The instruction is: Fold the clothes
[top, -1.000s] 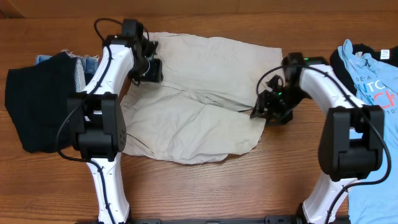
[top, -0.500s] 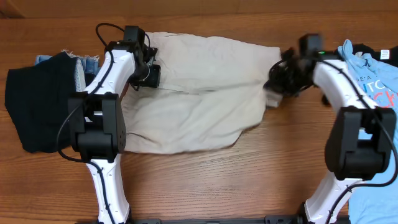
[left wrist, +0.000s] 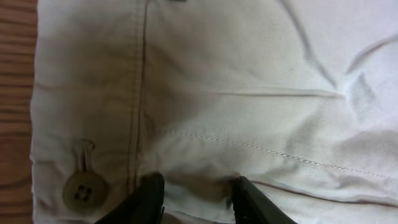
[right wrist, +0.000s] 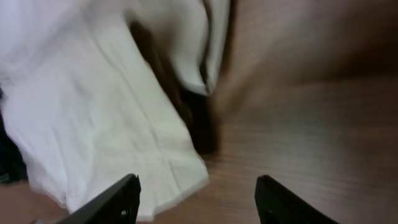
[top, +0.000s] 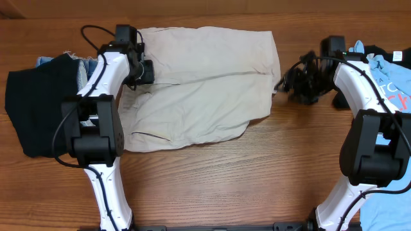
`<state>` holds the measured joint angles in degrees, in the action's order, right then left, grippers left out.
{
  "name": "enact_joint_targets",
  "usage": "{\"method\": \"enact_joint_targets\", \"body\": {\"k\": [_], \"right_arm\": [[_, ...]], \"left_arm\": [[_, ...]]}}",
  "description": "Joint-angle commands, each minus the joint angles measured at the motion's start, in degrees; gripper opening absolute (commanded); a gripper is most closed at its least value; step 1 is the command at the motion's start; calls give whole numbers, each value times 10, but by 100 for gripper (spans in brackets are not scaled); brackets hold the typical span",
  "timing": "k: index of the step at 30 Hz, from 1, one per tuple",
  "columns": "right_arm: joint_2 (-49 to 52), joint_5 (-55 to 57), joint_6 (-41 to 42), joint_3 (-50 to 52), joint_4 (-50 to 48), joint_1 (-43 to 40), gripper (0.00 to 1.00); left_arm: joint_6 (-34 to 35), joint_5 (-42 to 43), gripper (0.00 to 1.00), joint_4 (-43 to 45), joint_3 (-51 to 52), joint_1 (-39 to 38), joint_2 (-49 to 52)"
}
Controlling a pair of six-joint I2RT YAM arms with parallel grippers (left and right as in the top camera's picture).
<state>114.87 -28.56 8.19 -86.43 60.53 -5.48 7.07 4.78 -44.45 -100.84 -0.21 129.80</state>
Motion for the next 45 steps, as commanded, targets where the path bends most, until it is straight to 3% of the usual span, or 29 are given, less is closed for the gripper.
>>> {"method": "enact_joint_targets", "body": {"k": [1,8,15,20,24,29,34,38,41,43,45], "right_arm": [[-16,-40,-49,-9,85,16,61],[-16,-67,-11,24,97,119,58],[-16,-44,136,64,-1,218,64],[-16,22,146,66,-10,229,65],[-16,59,145,66,37,229,68],[-16,27,146,79,-16,232,69],[-16,44,224,117,-90,236,56],[-16,41,231,129,-112,236,43],[-16,45,227,128,-117,230,29],[-16,48,214,122,-116,220,10],[-21,58,189,108,-111,207,4]], "left_arm": [[20,3,40,2,12,16,2],[20,13,42,12,12,16,2],[20,12,44,3,12,16,2],[20,12,46,2,12,16,2],[20,12,47,-3,12,16,2],[20,12,47,-3,12,16,2],[19,12,48,-6,12,16,2],[19,12,49,-5,12,16,2],[19,8,49,-5,12,16,2],[19,8,49,-5,12,16,2],[17,8,50,-5,12,16,2]]}}
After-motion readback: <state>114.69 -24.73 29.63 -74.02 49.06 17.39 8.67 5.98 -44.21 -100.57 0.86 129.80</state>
